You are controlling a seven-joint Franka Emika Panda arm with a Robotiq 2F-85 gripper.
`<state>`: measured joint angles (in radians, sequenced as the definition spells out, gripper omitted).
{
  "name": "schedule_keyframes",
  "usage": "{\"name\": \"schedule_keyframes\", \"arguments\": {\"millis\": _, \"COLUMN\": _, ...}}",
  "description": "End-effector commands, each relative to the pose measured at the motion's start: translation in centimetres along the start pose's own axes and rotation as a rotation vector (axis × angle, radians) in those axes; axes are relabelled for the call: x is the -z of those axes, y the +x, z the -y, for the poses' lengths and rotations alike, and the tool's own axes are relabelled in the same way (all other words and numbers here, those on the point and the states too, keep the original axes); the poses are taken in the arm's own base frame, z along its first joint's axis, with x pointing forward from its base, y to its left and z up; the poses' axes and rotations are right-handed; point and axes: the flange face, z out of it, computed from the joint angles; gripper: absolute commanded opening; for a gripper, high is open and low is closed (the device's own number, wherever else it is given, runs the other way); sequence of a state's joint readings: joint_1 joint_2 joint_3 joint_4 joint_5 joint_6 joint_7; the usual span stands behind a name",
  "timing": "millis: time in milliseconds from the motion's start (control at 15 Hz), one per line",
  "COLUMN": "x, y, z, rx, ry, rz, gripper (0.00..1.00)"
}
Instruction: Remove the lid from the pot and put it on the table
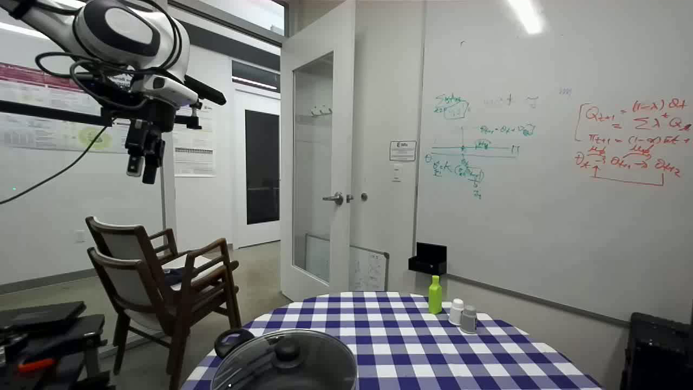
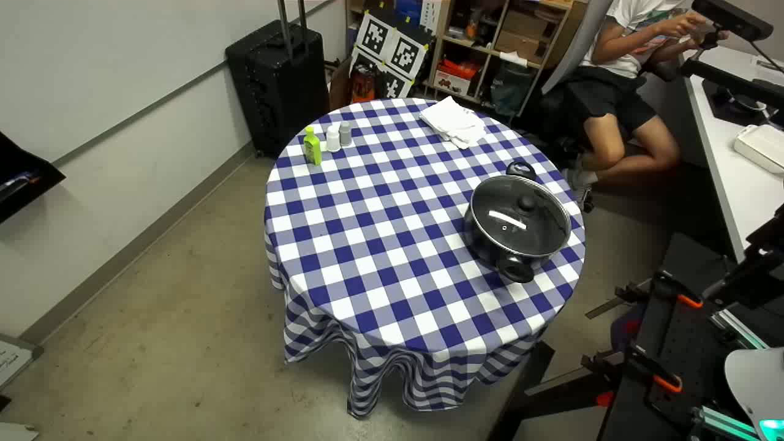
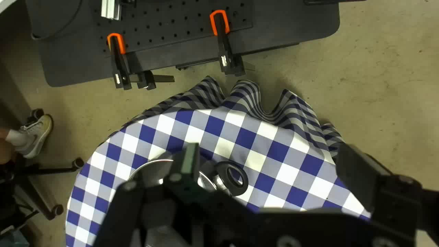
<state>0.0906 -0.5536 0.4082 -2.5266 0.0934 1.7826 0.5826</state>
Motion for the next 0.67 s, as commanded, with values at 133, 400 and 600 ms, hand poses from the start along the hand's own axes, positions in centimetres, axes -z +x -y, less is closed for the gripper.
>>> {"name": "schedule_keyframes", "arguments": {"millis": 133, "x": 0.07, "y": 0.02, "z": -0.07, "rx": 0.001, "ry": 0.0, "rz": 0.001, "gripper": 1.0}}
{"name": "schedule_keyframes", "arguments": {"millis": 400, "x": 0.07, "y": 0.05, "z": -0.13, "rx": 0.0, "ry": 0.001, "rz": 0.002, "gripper": 1.0}}
{"name": "schedule_keyframes", "arguments": {"millis": 600, "x": -0.34, "y": 0.32, "z": -0.01, "rx": -0.026, "ry": 0.003, "rz": -0.019, "gripper": 1.0}}
